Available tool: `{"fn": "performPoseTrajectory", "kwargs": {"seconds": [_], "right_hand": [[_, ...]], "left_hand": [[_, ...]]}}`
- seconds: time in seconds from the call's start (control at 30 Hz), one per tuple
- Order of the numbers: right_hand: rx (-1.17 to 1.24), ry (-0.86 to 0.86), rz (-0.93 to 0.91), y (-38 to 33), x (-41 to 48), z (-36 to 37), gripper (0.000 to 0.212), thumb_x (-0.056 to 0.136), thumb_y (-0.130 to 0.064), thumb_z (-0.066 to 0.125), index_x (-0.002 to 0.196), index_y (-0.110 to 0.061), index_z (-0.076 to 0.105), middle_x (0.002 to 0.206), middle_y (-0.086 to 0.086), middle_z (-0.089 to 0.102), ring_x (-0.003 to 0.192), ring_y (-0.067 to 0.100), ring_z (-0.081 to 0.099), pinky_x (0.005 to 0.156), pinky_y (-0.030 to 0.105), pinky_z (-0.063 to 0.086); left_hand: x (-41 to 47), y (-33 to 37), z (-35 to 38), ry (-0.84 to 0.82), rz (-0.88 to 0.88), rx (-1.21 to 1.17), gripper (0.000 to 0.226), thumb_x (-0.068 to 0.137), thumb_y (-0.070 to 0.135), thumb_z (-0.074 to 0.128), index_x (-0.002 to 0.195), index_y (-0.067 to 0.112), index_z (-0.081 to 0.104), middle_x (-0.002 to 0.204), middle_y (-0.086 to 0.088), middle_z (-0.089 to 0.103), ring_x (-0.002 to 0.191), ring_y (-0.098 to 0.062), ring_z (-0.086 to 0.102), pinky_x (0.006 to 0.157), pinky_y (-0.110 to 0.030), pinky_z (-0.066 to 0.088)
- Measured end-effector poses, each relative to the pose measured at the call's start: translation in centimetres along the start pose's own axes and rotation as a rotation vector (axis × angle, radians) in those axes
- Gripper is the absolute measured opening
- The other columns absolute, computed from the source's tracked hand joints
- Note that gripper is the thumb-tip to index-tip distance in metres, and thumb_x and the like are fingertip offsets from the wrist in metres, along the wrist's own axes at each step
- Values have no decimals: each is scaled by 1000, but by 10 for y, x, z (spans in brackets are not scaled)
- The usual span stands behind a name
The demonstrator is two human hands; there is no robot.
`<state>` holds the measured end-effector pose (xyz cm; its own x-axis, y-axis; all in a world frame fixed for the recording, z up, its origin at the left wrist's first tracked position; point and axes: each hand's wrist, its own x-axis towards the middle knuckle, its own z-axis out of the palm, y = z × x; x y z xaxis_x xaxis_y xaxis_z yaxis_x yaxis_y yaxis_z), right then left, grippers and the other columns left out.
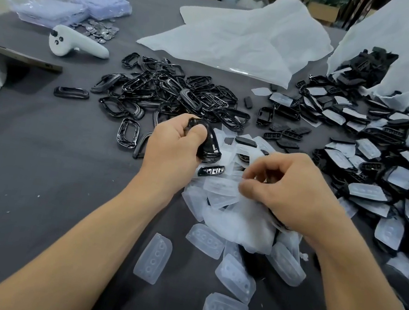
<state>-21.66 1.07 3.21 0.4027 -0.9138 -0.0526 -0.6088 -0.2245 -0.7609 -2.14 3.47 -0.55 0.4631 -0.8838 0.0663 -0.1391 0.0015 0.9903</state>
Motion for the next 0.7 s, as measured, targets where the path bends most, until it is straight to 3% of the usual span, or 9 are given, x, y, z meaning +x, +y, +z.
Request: {"fn": "performPoseTrajectory", "kwargs": {"seconds": [0.13, 0.2, 0.3, 0.37, 0.5, 0.6, 0.7], "right_hand": [[395, 117, -32, -1, 1, -1, 11, 79, -12, 86, 76, -22, 81, 70, 13, 69, 63, 15, 56, 61, 25, 47], [566, 114, -47, -3, 0, -2, 13, 80, -5, 83, 76, -18, 82, 76, 8, 76, 66, 8, 64, 63, 16, 50], [694, 92, -50, -4, 0, -2, 12, 78, -5, 83, 74, -16, 81, 74, 0, 76, 60, 2, 64, 58, 11, 48], [731, 77, -51, -4, -1, -2, 4, 72, -14, 84, 72, -17, 81, 73, 0, 75, 57, 4, 61, 56, 12, 47], [677, -4, -44, -3, -2, -4, 15, 67, -24, 84, 78, -14, 82, 67, 7, 68, 49, 16, 45, 45, 20, 39], [609, -73, -88, -6, -3, -4, 6, 78, -13, 83, 83, -14, 84, 69, 13, 71, 50, 20, 48, 45, 21, 42], [554, -85, -127, -6, -3, -1, 15, 86, -1, 77, 88, -14, 83, 65, 12, 71, 50, 17, 56, 45, 20, 44]], "left_hand": [[-2, -1, 2, -68, 18, 19, 22, 90, 25, 56, 82, 6, 62, 63, 0, 55, 51, -14, 43, 49, -29, 37], [-5, 1, 3, -118, 52, 26, 25, 87, 29, 58, 84, 5, 63, 61, -1, 52, 50, -17, 41, 48, -29, 37], [-9, 5, 4, -202, 108, 45, 14, 87, 30, 63, 83, 21, 73, 55, -1, 53, 47, -18, 42, 48, -28, 39], [-11, 5, 3, -261, 137, 68, 11, 87, 29, 66, 86, 30, 77, 53, -6, 57, 44, -15, 47, 48, -24, 41], [-16, 6, 5, -342, 151, 112, 11, 89, 35, 67, 91, 34, 78, 54, -8, 59, 46, -15, 52, 53, -29, 46], [-19, 7, 6, -395, 155, 97, 12, 95, 36, 68, 92, 38, 79, 57, -13, 59, 46, -15, 54, 51, -33, 48], [-21, 8, 5, -392, 182, 144, 15, 97, 36, 64, 91, 42, 77, 50, 1, 58, 44, -12, 54, 47, -29, 48]]}}
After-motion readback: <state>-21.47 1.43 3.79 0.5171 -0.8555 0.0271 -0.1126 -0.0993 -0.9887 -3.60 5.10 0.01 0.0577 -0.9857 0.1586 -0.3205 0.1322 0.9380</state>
